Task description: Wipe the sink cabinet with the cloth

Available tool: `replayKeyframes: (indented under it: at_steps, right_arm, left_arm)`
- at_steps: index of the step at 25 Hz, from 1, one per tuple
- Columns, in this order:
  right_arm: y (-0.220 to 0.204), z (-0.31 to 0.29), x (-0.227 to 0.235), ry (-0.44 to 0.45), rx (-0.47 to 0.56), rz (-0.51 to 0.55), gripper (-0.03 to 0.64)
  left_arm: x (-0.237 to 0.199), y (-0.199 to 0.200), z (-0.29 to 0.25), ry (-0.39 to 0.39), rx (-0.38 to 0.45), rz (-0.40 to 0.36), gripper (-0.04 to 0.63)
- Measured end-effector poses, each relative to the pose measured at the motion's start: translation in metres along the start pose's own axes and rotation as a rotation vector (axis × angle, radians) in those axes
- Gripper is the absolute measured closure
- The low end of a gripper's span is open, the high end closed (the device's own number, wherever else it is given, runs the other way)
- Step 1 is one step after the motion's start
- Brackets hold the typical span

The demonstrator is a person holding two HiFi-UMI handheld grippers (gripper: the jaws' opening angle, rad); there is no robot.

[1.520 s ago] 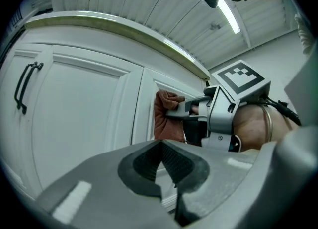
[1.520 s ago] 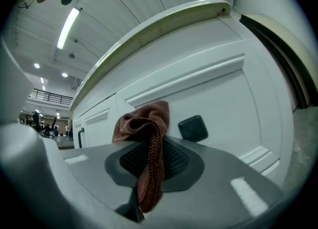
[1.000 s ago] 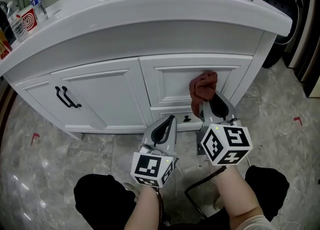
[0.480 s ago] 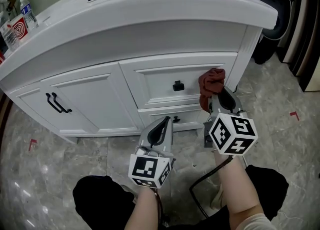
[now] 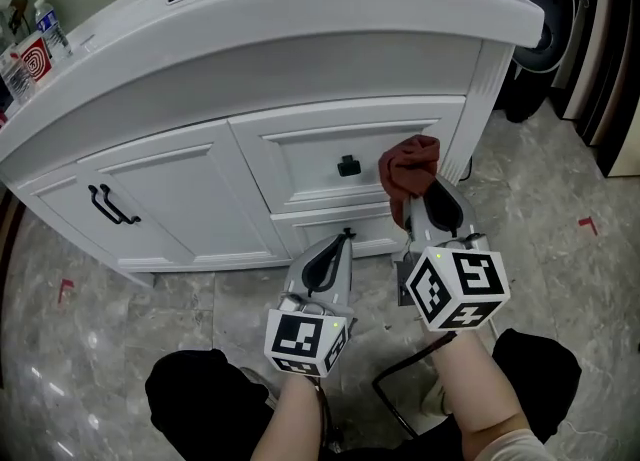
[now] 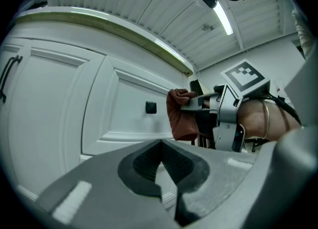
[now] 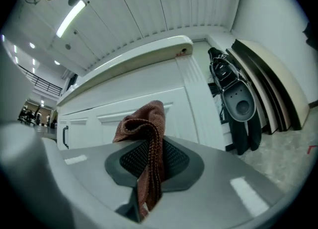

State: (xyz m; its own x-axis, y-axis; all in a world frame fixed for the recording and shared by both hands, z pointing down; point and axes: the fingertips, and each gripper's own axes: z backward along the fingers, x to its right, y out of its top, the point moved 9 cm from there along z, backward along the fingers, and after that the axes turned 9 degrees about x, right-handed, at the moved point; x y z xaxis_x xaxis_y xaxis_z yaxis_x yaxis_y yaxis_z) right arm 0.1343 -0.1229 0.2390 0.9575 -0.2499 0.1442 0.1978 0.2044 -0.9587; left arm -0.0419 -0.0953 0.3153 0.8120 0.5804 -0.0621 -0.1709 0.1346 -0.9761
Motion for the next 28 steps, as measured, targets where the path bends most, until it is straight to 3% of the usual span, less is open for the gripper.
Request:
replayKeyframes:
  at_steps: [7,10,15,21,28]
  right_arm:
    - [-0.051,-0.019,-0.082,0.22,-0.094,-0.055,0.532]
    - [-0.08,-0.028,-0.106,0.272,-0.154,-0.089,0.532]
    - [-0.103,-0.046,-0.128,0.293,-0.187,-0.14,0.532]
    - [-0.108,-0.055,-0.132,0.308,-0.198,-0.174,0.531]
    - [-0.099,-0.051,-0.112,0.262,-0.186,-0.068,0.531]
  left_arm:
    - [-0.044,0.007,0.032,0.124,0.004,-0.025,0.594]
    - [-0.064,0.01,0.047,0.175,0.003,-0.037,0.594]
    - [-0.089,0.009,0.063,0.22,-0.016,-0.046,0.594]
    - [-0.097,0.004,0.064,0.216,-0.02,-0.037,0.594]
    - [-0.084,-0.002,0.048,0.173,-0.019,-0.013,0.594]
